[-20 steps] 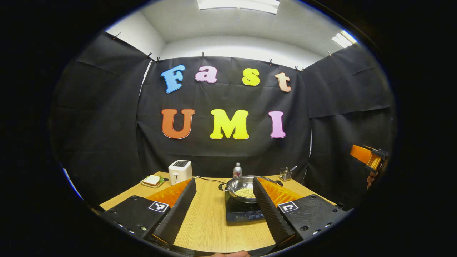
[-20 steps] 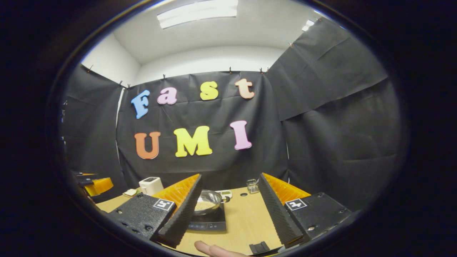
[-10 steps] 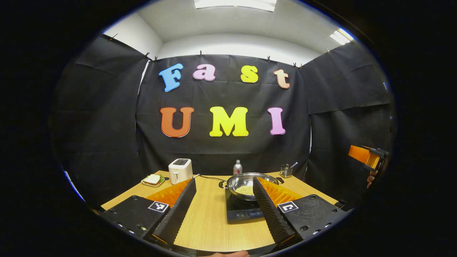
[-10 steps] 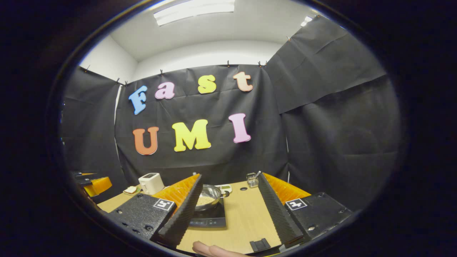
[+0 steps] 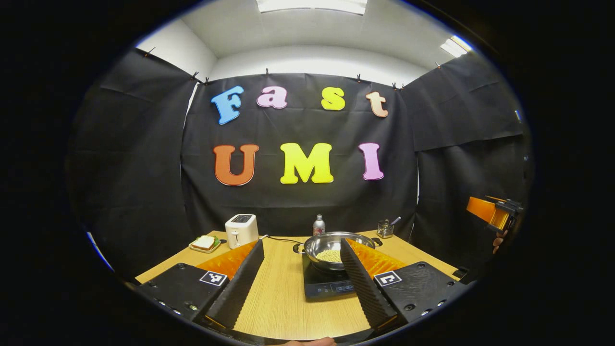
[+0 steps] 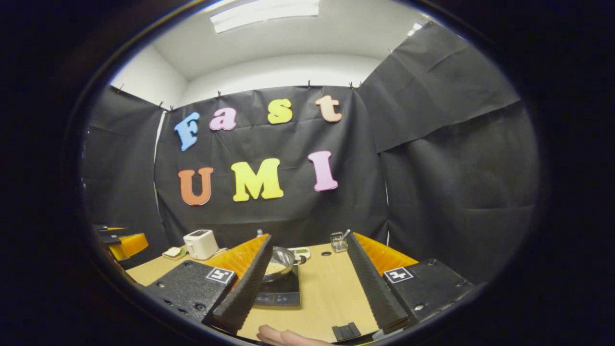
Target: First push the handle of the pot to place it horizontally, then grasp the pot with both hands and set it on the induction cooktop.
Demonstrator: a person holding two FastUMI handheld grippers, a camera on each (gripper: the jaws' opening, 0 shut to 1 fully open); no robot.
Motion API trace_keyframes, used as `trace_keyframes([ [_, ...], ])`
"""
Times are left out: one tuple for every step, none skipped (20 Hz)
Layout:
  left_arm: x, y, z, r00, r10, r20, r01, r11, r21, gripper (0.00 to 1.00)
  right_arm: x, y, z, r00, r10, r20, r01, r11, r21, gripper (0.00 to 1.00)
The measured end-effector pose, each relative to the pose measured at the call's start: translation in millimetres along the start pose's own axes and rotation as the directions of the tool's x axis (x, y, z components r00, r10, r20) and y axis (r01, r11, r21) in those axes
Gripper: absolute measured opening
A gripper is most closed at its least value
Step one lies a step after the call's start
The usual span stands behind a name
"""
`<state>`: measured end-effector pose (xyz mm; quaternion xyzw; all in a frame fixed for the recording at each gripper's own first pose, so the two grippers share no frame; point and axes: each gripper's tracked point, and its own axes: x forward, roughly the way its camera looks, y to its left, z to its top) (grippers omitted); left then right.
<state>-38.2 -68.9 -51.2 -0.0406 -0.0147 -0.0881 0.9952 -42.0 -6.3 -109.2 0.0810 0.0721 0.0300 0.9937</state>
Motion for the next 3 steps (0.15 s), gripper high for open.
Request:
trace_keyframes([
  [1.7,-4.9,1.8,1.000,-0.021,0.020,0.021,1.000,-0.001,0.95,2.3,1.5,-2.7,1.000,0.010,-0.002,-0.010,1.000,0.005,0.96],
  [3.4,-10.3,4.3,0.999,-0.040,0.033,0.040,0.999,-0.001,0.95,4.9,1.5,-4.8,1.000,0.016,-0.002,-0.016,1.000,0.005,0.98],
  [3.8,-13.5,4.3,0.998,-0.050,0.045,0.050,0.999,0.000,0.95,9.4,1.2,-8.2,1.000,0.020,-0.001,-0.020,1.000,0.004,0.96],
])
